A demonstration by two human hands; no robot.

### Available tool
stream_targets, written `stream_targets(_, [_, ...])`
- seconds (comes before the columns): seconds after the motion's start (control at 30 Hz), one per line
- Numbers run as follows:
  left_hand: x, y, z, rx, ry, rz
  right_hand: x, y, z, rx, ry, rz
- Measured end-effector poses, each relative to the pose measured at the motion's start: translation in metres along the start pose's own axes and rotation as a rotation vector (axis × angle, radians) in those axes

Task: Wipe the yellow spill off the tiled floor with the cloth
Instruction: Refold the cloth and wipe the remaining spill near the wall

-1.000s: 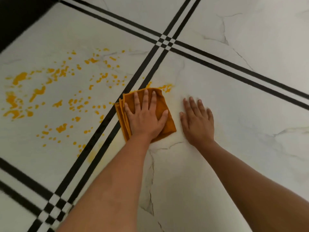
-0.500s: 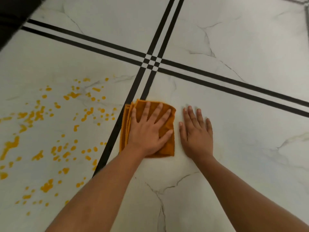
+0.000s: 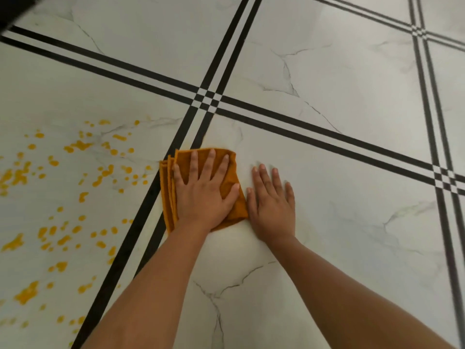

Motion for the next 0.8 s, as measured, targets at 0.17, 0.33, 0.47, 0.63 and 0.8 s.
stream_targets(0.17, [-0.003, 0.027, -0.023, -0.004, 0.012, -0.052, -0.001, 0.0, 0.0, -0.016, 0.023, 0.005])
stream_targets(0.33, [0.0, 0.004, -0.015, -0.034, 0.018, -0.009, -0.001, 0.0, 0.001, -0.017, 0.016, 0.0])
stream_targets(0.47, [-0.002, 0.013, -0.018, 0.005, 0.024, -0.056, 0.0, 0.001, 0.0, -0.023, 0.015, -0.015])
stream_targets(0.63, [0.004, -0.011, -0.005, -0.034, 0.038, -0.004, -0.001, 0.0, 0.0, -0.025, 0.013, 0.009])
stream_targets(0.8, [-0.005, 0.013, -0.031, -0.152, -0.027, -0.049, -0.001, 0.0, 0.001, -0.016, 0.009, -0.029])
Point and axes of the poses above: each hand's wrist, its own y-axis towards the middle knuckle, its own x-axis out of the palm, z = x × y, the point moved 7 cm from there along y, towards the middle knuckle, and after that the axes turned 1 degree about z, right-handed, at the moved point
